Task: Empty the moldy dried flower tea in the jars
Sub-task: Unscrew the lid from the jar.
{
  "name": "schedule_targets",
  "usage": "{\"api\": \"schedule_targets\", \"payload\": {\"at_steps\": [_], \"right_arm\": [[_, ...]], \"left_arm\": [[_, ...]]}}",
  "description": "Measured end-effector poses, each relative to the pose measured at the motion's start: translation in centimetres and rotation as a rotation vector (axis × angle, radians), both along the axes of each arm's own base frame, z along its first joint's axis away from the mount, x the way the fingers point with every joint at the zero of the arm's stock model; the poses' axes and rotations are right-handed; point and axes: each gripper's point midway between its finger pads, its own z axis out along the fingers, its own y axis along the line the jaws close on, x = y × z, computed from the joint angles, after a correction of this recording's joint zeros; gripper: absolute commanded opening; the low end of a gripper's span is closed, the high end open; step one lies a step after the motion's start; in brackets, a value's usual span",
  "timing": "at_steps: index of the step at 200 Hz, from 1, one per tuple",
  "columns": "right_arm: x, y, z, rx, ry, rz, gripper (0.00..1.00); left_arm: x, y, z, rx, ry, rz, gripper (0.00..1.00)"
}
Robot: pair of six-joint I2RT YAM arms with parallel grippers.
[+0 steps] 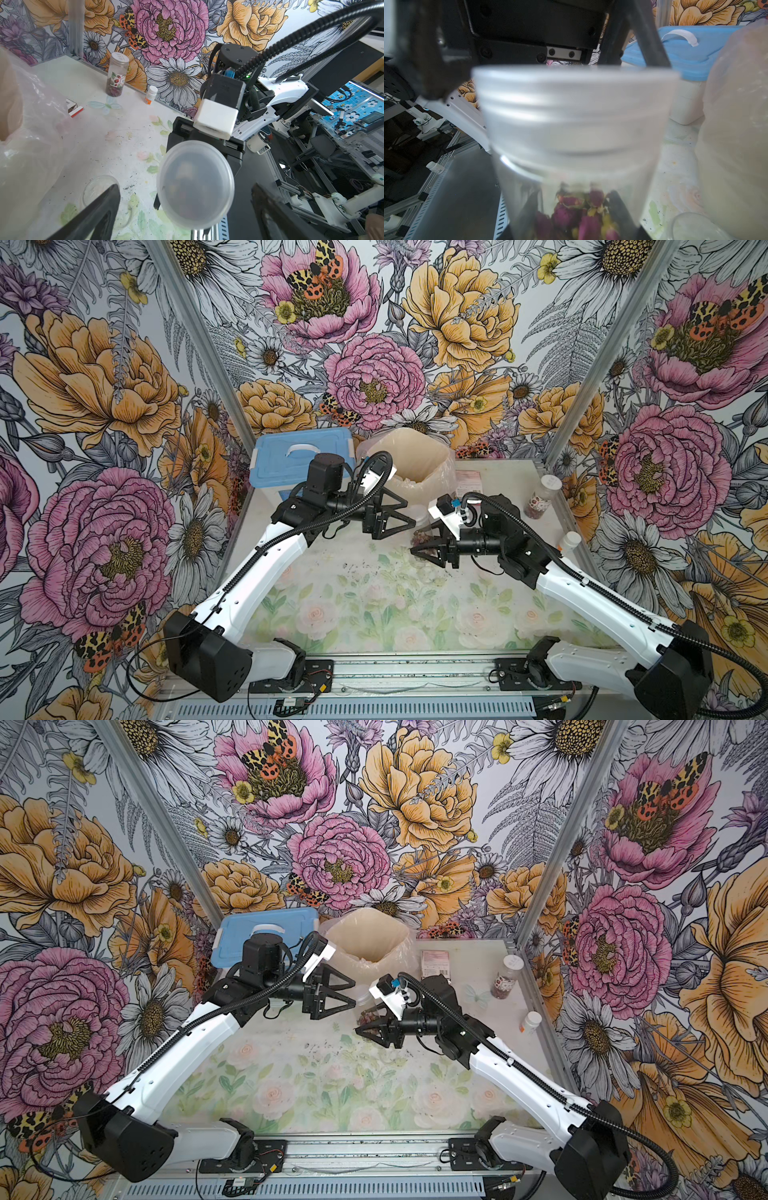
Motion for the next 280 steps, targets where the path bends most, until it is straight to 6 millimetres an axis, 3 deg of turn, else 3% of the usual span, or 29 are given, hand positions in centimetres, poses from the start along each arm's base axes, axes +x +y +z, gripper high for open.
{"api": "schedule_targets", "payload": {"at_steps": [76, 136, 208, 247, 280], "right_arm": [[0.1, 0.3, -0.6, -0.009, 0.020, 0.007, 0.00], [0.5, 0.2, -1.2, -0.024, 0.039, -0.013, 0.00], [2.4, -0.4, -1.6, -0.060, 0.007, -0.123, 0.00], [3.8, -1.1, -2.1, -0.101, -0.018, -0.221, 0.00], [4.4, -1.5, -2.2, -0.116, -0.034, -0.264, 0.00]], "left_arm": [[-0.3, -0.7, -0.5, 0.010, -0.002, -0.017, 0.78], [0.6, -1.0, -1.1, 0.057, -0.013, 0.063, 0.54], [2.0, -1.7, -1.5, 0.157, 0.018, 0.353, 0.47], [3.4, -2.0, -1.9, 0.163, 0.106, 0.593, 0.47], [3.9, -2.0, -1.9, 0.155, 0.126, 0.682, 0.48]]}}
